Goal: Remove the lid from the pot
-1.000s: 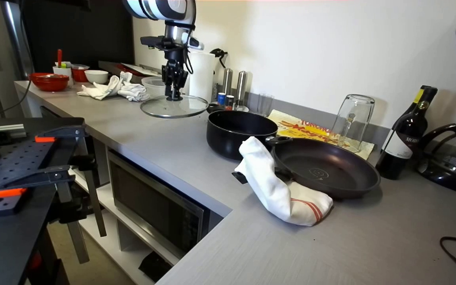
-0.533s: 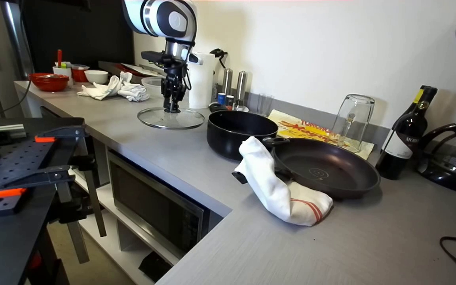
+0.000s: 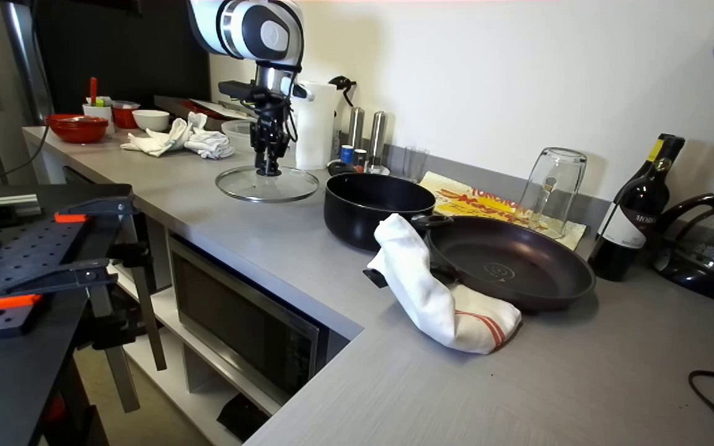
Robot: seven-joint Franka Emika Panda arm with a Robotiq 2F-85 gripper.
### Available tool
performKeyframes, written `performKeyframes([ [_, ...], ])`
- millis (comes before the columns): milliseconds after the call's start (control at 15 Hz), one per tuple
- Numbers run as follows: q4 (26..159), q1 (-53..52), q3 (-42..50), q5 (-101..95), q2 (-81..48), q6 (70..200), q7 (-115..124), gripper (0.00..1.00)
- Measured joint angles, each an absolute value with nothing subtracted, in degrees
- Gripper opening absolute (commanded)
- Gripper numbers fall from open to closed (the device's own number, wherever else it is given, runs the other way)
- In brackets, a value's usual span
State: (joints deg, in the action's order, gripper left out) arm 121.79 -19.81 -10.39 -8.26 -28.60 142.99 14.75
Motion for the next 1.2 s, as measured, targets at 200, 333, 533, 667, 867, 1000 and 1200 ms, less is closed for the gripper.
performKeyframes([
  [200, 121.5, -19.8, -10.0, -8.3, -30.0, 144.2, 14.8, 0.24],
  [333, 121.1, -19.8, -9.7, -8.3, -31.5, 144.6, 14.7, 0.24],
  [533, 120.1, -20.0, -9.2, -8.3, -33.8, 144.9, 14.7, 0.24],
  [667, 119.4, -20.2, -9.1, -8.3, -35.0, 144.9, 14.7, 0.24],
  [867, 118.5, -20.4, -9.0, -8.3, -36.1, 144.9, 14.7, 0.6],
  [1000, 118.2, -20.5, -8.8, -8.3, -36.2, 144.9, 14.7, 0.81],
  [1200, 117.7, -20.5, -8.8, -8.3, -36.2, 144.9, 14.7, 0.99],
])
